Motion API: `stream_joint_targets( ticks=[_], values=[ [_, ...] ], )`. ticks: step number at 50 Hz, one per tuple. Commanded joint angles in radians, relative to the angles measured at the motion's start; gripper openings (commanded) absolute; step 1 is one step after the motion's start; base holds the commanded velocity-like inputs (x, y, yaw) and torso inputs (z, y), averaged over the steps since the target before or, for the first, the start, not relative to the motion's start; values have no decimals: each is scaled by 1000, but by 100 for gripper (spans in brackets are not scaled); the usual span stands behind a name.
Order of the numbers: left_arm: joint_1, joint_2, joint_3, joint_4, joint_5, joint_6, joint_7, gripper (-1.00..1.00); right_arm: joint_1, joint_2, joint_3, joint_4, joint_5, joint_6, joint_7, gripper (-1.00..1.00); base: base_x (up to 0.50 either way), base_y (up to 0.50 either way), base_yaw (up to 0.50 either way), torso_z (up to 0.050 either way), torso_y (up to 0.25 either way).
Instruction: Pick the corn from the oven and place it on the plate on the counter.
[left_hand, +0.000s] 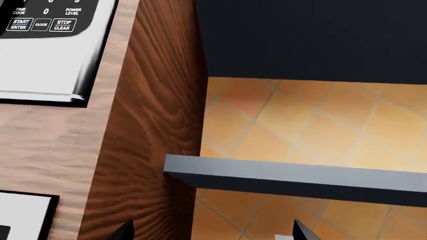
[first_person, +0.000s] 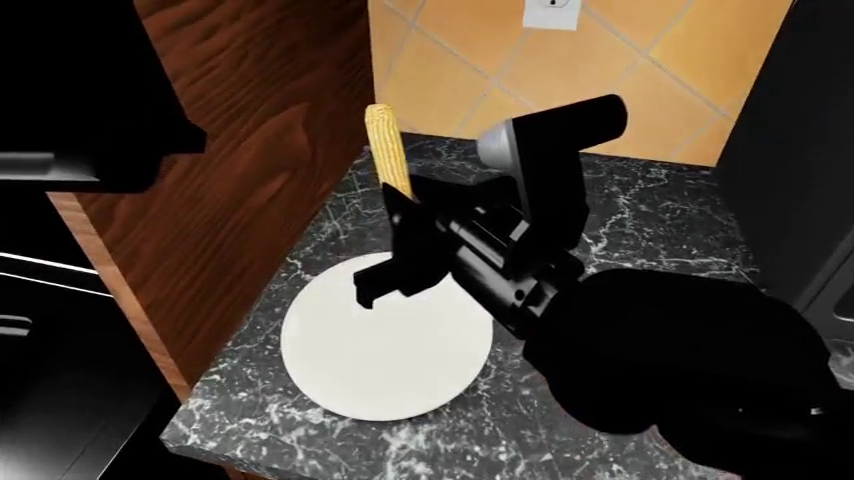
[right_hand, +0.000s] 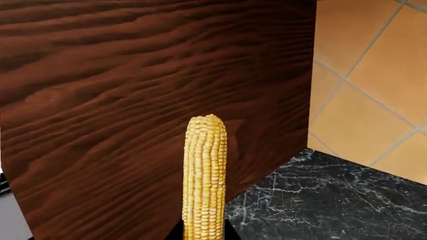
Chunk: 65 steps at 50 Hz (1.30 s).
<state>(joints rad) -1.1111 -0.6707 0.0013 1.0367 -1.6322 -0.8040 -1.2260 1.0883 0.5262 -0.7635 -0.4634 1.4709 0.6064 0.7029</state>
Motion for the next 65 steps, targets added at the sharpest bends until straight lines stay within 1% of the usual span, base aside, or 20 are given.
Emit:
stream_joint_targets(
  ticks=[1,4,9,13,17,21,26,30,35,46,55,65],
  values=[
    [-18,2,0,-2,-20,-7,-12,100,-3,11,0,42,-26,5,-26,-100,0,0,0,0,0],
    [-27,6,2,-6,-22,-11,-13,100,50,0,1,88,-15,28,-43,-100,0,0,0,0,3],
    [-43,3,3,-4,-41,-9,-27,100,179,-55,-18,258,-47,69,-154,-100,0,0,0,0,0],
    [-40,1,-2,-4,-40,-9,-25,100,229,-84,-37,322,-69,87,-206,-100,0,0,0,4,0],
    [-30,1,-11,-2,-38,-6,-21,100,277,-96,-69,373,-59,145,-243,-100,0,0,0,0,0],
    [-25,-1,-19,0,-42,-5,-22,100,299,-94,-78,411,-25,189,-240,-100,0,0,0,0,0],
    [-8,5,-31,5,-37,-5,-17,100,351,-91,-119,429,52,312,-220,-100,0,0,0,0,0],
    [4,5,-47,7,-38,-6,-12,100,367,-82,-137,429,72,355,-219,-100,0,0,0,0,0],
    [2,8,-58,7,-49,-13,-17,100,378,-92,-173,455,62,392,-263,-100,0,0,0,0,0],
    [3,23,-70,4,-48,-32,-12,100,378,-115,-218,491,41,418,-340,-100,0,0,0,0,0],
    [8,28,-91,7,-60,-47,-15,100,326,-107,-226,462,53,406,-331,-100,0,0,0,0,1],
    [12,53,-117,7,-70,-80,-14,100,268,-102,-236,448,49,382,-326,-100,0,0,0,0,0]
  ],
)
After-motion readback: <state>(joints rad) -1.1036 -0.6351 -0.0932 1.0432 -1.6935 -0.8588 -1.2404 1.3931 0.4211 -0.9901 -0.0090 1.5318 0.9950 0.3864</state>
